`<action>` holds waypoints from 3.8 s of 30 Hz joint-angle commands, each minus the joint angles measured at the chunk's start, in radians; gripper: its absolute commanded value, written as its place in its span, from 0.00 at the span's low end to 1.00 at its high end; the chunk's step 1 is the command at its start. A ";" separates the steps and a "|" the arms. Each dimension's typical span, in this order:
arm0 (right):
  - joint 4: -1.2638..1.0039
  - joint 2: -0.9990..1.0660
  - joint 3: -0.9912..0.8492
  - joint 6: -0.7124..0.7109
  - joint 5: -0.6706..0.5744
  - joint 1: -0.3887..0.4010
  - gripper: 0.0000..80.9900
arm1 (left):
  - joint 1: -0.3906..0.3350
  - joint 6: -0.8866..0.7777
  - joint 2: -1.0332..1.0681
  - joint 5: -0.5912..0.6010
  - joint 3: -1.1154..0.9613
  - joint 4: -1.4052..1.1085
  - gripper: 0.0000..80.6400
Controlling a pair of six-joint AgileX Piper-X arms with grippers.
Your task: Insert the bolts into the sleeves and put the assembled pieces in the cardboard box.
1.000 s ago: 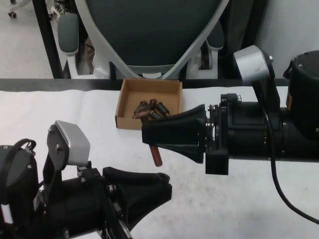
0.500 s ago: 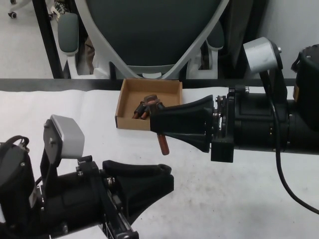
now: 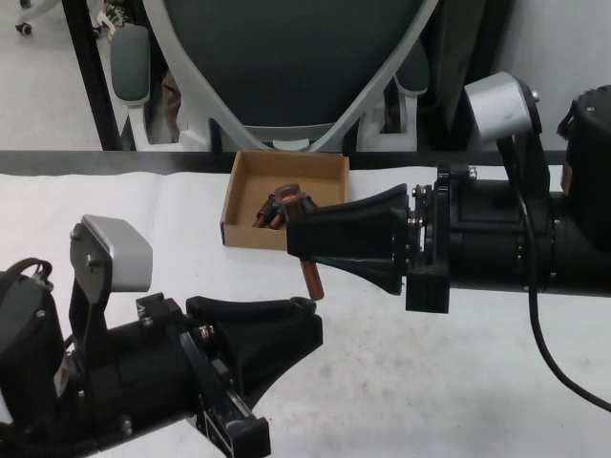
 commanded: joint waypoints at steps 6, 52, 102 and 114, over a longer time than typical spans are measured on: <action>-0.002 -0.002 -0.013 0.011 -0.017 -0.003 0.00 | -0.001 -0.023 -0.002 -0.002 -0.001 -0.006 0.01; -0.017 -0.002 -0.013 0.050 -0.079 -0.003 0.00 | -0.001 0.003 -0.002 0.064 -0.003 -0.052 0.01; -0.008 -0.037 -0.013 0.051 -0.081 0.019 0.00 | -0.001 -0.185 -0.002 -0.210 -0.003 -0.232 0.01; -0.008 -0.037 -0.013 0.049 -0.307 0.019 0.19 | -0.001 -0.190 -0.002 -0.210 -0.005 -0.266 0.01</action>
